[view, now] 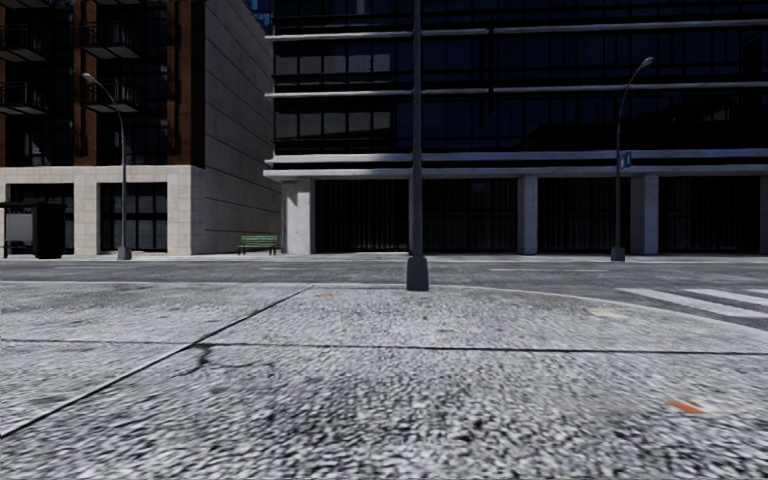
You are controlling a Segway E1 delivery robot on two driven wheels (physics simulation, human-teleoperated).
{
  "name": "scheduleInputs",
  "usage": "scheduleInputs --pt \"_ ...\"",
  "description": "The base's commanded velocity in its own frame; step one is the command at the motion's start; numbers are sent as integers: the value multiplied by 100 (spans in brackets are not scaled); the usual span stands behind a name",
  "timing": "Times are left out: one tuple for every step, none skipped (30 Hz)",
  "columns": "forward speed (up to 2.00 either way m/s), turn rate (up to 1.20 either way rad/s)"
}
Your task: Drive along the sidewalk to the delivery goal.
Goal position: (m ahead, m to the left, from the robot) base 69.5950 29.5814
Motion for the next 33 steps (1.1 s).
scheduleInputs --pt "154 0" --pt "154 0" --pt "154 0" --pt "154 0" --pt "154 0" --pt "154 0" --pt "154 0" --pt "154 0" --pt "154 0" --pt "154 0" --pt "154 0" --pt "154 0" --pt "154 0" --pt "154 0" --pt "154 0" --pt "154 0" --pt "154 0" --pt "154 4" --pt "154 17" --pt "154 17" --pt "154 27" --pt "154 37" --pt "154 46" --pt "154 51" --pt "154 53" --pt "154 53" --pt "154 53" --pt "154 53" --pt "154 53" --pt "154 53" --pt "154 53" --pt "154 53" --pt "154 53"
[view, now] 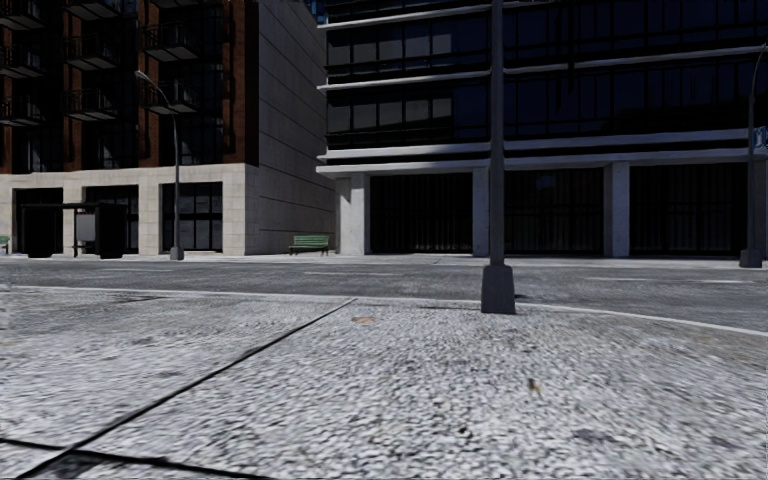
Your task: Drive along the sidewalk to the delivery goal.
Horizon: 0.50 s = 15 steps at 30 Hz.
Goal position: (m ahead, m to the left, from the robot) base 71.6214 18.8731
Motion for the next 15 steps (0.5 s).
scheduleInputs --pt "154 53" --pt "154 53" --pt "154 53" --pt "154 53" --pt "154 53" --pt "154 53" --pt "154 53" --pt "154 53" --pt "154 53" --pt "154 53" --pt "154 53" --pt "154 53" --pt "154 53" --pt "154 53" --pt "154 53"
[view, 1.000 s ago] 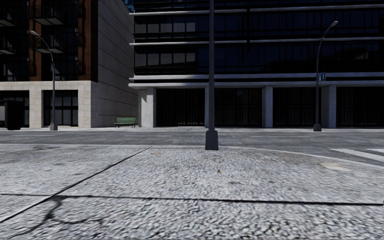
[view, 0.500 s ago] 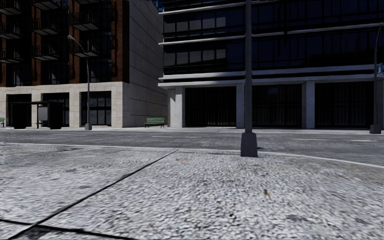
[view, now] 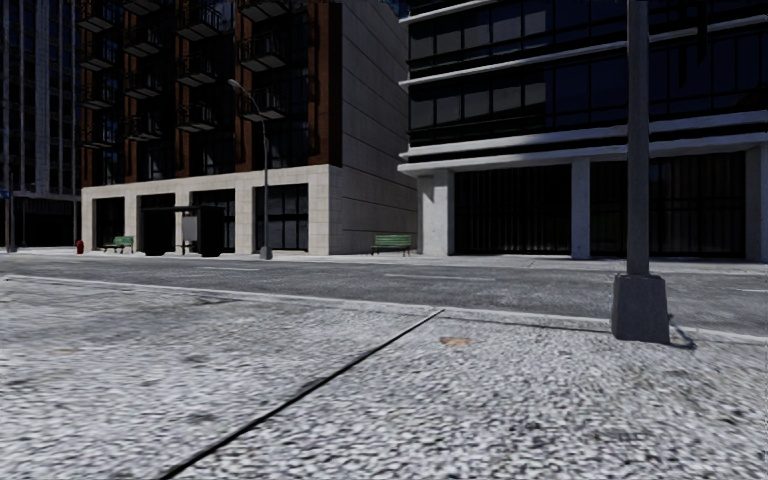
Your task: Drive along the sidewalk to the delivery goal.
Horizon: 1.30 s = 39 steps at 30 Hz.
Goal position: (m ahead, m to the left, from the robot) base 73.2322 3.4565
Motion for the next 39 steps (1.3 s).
scheduleInputs --pt "154 53" --pt "154 53" --pt "154 55" --pt "154 62" --pt "154 67" --pt "154 68" --pt "154 69" --pt "154 69" --pt "154 69" --pt "154 69" --pt "154 69" --pt "154 69" --pt "154 68" --pt "154 68" --pt "154 68" --pt "154 68" --pt "154 68" --pt "154 68" --pt "154 68" --pt "154 68" --pt "154 67" --pt "154 68" --pt "154 68" --pt "154 68" --pt "154 68" --pt "154 68" --pt "154 68" --pt "154 68" --pt "154 68" --pt "154 68" --pt "154 68" --pt "154 68" --pt "154 67" --pt "154 67" --pt "154 67" --pt "154 67" --pt "154 67" --pt "154 67" --pt "154 67"
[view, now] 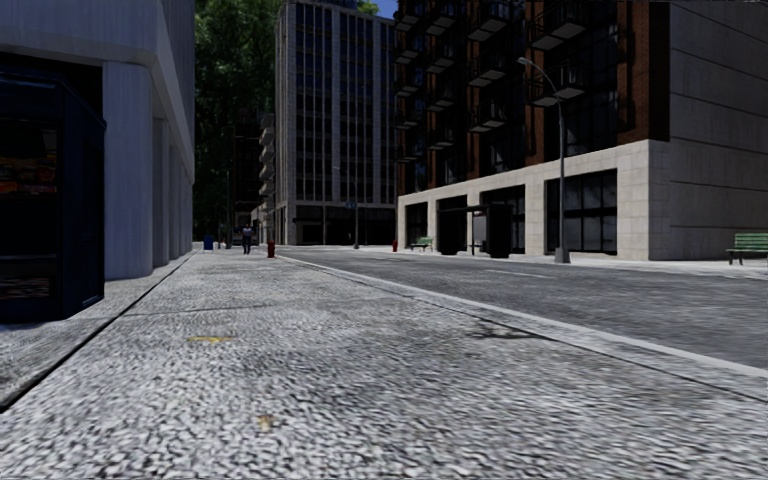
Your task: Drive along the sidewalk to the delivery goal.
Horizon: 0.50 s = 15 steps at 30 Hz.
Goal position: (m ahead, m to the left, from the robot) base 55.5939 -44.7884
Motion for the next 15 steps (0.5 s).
scheduleInputs --pt "154 67" --pt "154 67" --pt "154 67" --pt "154 67" --pt "154 67" --pt "154 67" --pt "154 67" --pt "154 67" --pt "154 67" --pt "154 67" --pt "154 67" --pt "154 67" --pt "154 67" --pt "154 67" --pt "154 67"
